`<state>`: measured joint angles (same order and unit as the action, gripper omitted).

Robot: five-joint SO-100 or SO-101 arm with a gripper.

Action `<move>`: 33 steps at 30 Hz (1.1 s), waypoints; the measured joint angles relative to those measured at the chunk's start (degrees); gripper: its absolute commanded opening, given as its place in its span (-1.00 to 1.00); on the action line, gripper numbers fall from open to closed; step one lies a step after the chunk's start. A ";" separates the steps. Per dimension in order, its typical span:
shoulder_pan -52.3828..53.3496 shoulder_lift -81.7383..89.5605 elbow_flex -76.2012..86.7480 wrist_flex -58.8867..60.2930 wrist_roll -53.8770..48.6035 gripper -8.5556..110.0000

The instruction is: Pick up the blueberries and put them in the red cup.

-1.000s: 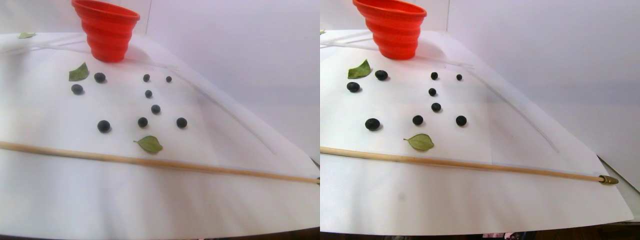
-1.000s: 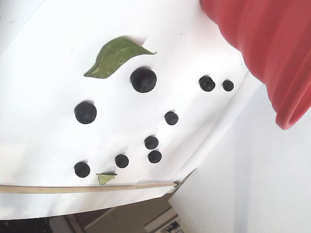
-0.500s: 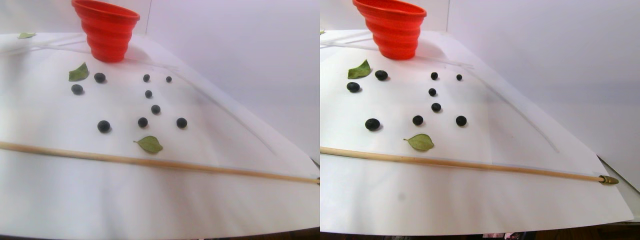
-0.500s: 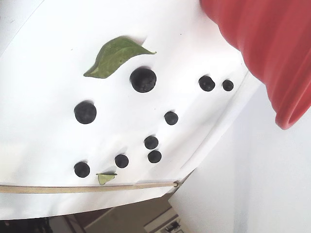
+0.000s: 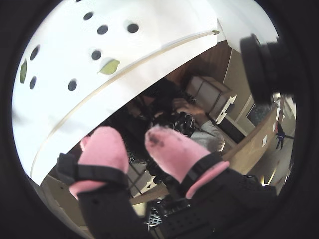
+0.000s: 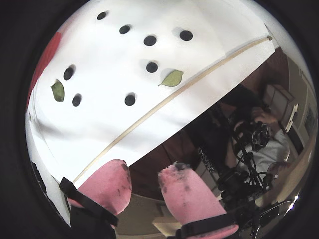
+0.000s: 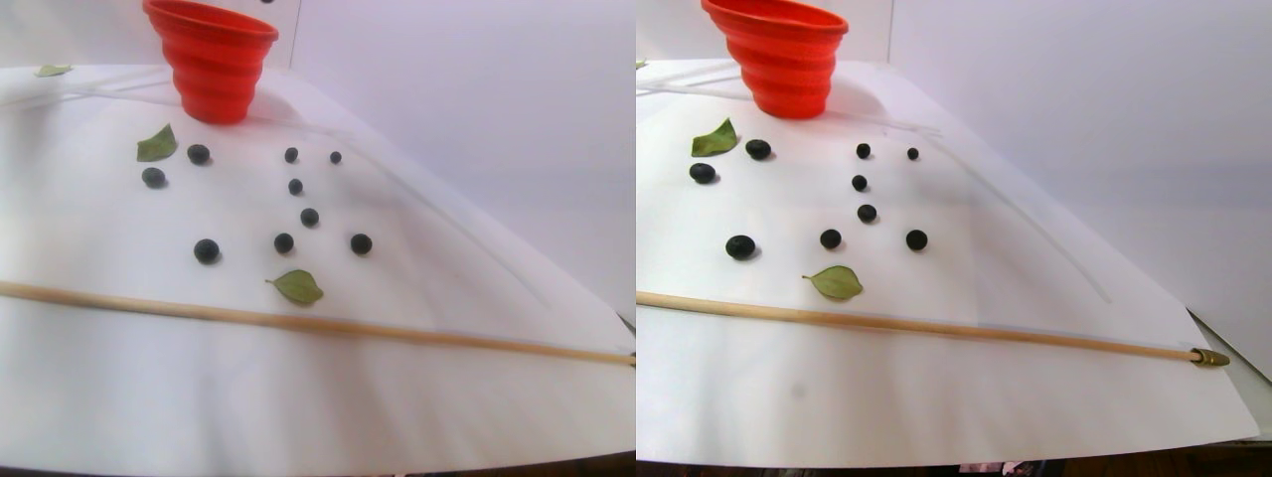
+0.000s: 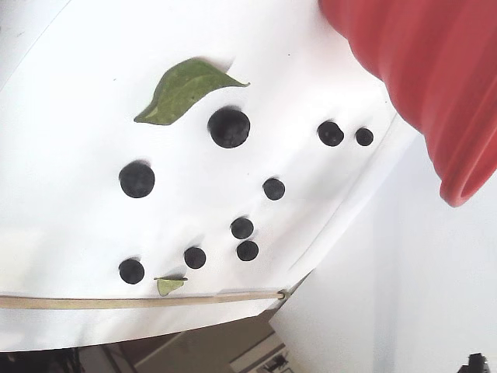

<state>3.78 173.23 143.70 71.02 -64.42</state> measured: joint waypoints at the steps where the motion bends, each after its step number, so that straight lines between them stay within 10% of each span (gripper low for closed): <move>1: -0.35 -0.09 0.53 -0.53 0.00 -0.66; 33: -8.09 4.22 20.74 -15.29 -8.70 -0.64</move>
<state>-4.31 177.45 164.44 55.72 -73.12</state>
